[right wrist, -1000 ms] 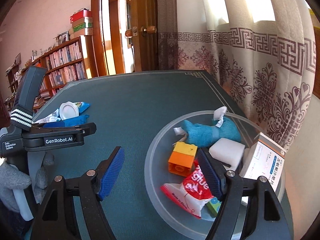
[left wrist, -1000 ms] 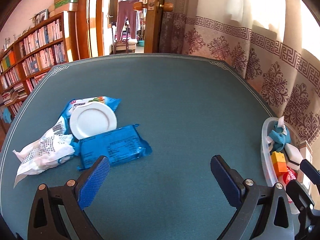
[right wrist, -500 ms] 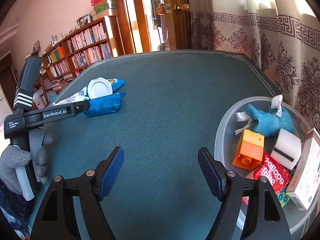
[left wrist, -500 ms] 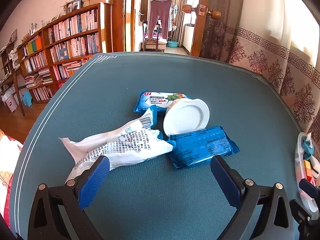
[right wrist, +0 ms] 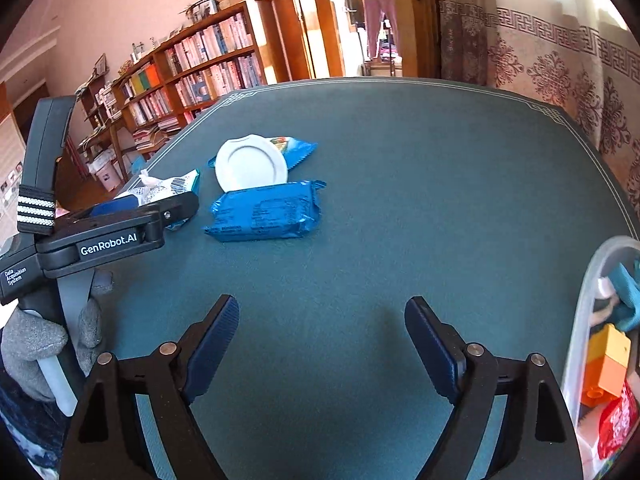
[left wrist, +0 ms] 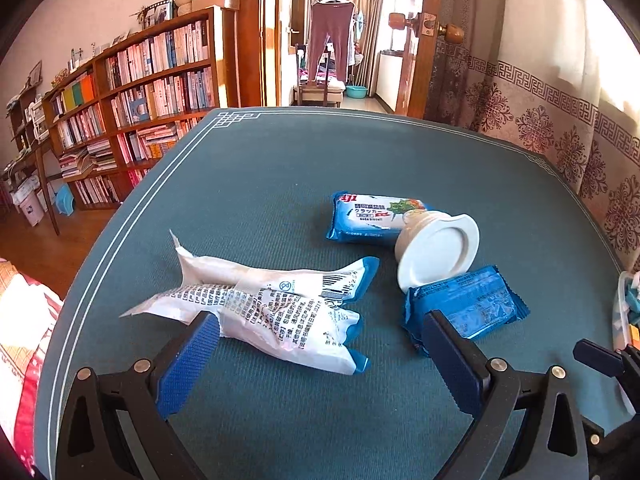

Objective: Organize objects
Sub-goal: 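Withdraw both grippers from the bowl toward the remaining table items, then grasp the blue wet-wipes pack with the right gripper while the left approaches the white plate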

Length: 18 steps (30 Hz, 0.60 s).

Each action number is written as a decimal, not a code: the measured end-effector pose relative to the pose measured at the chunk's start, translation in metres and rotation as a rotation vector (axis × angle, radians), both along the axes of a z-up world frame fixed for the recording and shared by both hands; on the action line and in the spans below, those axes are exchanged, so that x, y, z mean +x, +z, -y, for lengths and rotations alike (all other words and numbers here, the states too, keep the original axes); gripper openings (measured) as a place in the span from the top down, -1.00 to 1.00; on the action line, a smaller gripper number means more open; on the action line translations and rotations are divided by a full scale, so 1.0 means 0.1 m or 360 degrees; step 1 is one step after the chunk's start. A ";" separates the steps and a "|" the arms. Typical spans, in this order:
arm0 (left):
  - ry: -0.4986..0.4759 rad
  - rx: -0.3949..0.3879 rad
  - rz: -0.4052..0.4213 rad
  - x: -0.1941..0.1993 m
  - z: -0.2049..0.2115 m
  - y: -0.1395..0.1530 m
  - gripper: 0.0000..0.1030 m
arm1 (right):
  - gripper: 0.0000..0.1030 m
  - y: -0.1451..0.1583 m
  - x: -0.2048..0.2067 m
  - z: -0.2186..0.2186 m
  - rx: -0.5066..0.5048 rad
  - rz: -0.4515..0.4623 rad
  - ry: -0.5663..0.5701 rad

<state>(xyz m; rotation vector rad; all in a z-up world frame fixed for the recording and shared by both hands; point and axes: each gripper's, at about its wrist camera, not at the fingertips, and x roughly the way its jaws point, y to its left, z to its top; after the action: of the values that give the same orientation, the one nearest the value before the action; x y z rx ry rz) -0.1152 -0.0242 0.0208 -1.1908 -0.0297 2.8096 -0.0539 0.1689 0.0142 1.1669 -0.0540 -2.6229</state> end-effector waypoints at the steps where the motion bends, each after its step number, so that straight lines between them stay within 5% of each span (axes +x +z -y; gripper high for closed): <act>1: 0.0010 0.0029 0.0010 -0.01 0.04 0.00 -0.99 | -0.71 0.00 -0.04 0.07 0.0014 -0.0011 0.0024; 18: 0.0059 0.0180 -0.0060 0.13 0.33 0.19 -1.00 | -0.82 -0.06 -0.76 0.65 0.0089 -0.0017 0.0051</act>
<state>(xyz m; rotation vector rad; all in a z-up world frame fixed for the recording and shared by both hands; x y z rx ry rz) -0.1022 -0.0571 0.0402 -1.1241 -0.2077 2.8188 -0.1294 0.1039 0.0084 1.1620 0.0400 -2.6181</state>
